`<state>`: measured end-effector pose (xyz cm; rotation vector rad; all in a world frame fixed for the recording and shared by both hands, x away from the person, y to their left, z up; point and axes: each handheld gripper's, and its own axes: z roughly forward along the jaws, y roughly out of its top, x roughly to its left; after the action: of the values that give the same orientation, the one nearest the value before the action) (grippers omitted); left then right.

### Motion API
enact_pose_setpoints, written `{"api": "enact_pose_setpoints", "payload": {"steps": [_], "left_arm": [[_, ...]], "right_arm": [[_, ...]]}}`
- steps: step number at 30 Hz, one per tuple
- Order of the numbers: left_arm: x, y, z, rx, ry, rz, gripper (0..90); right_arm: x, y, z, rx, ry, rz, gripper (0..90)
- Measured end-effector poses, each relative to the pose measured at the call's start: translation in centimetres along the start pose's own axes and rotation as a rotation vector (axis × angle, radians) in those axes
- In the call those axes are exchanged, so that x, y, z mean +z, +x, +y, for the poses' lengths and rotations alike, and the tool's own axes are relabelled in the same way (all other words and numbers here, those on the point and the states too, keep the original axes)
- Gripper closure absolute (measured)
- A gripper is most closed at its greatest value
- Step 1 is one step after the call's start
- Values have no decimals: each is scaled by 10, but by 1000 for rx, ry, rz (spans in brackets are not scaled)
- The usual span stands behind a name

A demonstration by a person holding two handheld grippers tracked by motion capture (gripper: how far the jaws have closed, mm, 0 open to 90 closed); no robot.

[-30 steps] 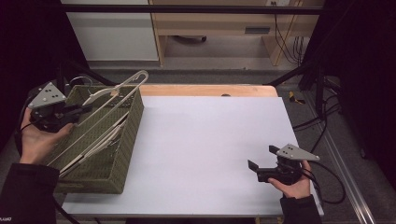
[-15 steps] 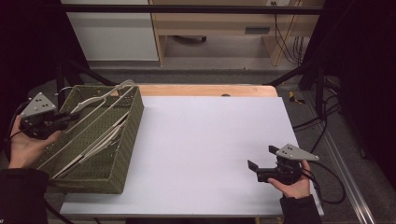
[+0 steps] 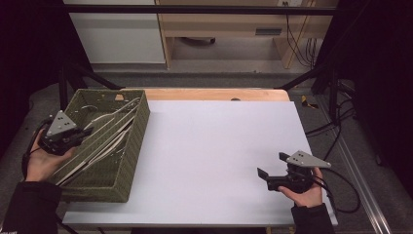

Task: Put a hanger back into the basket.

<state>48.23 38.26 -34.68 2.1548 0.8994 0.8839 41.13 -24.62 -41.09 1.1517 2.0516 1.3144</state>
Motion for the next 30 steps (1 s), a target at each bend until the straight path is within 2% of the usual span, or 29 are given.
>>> {"api": "enact_pose_setpoints", "payload": {"steps": [4,9,11,12,13,14,20,23,26,30], "left_arm": [[13,-5,-12,14,37,-3,854],[25,-9,-24,6,73,-2,851],[27,-9,-27,1,102,-24,842],[29,-10,-28,-7,96,-31,834],[30,-11,-30,-20,119,-36,829],[31,-11,-31,-29,137,-59,823],[35,-15,-30,-73,175,-120,774],[35,-16,-29,-103,171,-142,681],[28,-16,-28,-120,141,-159,644],[19,-17,-25,-118,125,-156,583]], "right_arm": [[1,0,0,1,6,-1,41],[1,1,-1,-3,4,-1,43],[1,1,-1,-5,5,0,43],[1,1,-1,-5,5,0,44],[1,1,-1,-4,4,-1,44],[1,1,-1,-3,5,-2,44],[2,2,-1,-3,7,-1,45],[1,2,0,-4,3,1,48],[1,2,-1,-9,9,-2,48],[2,2,-1,-13,5,1,48]]}}
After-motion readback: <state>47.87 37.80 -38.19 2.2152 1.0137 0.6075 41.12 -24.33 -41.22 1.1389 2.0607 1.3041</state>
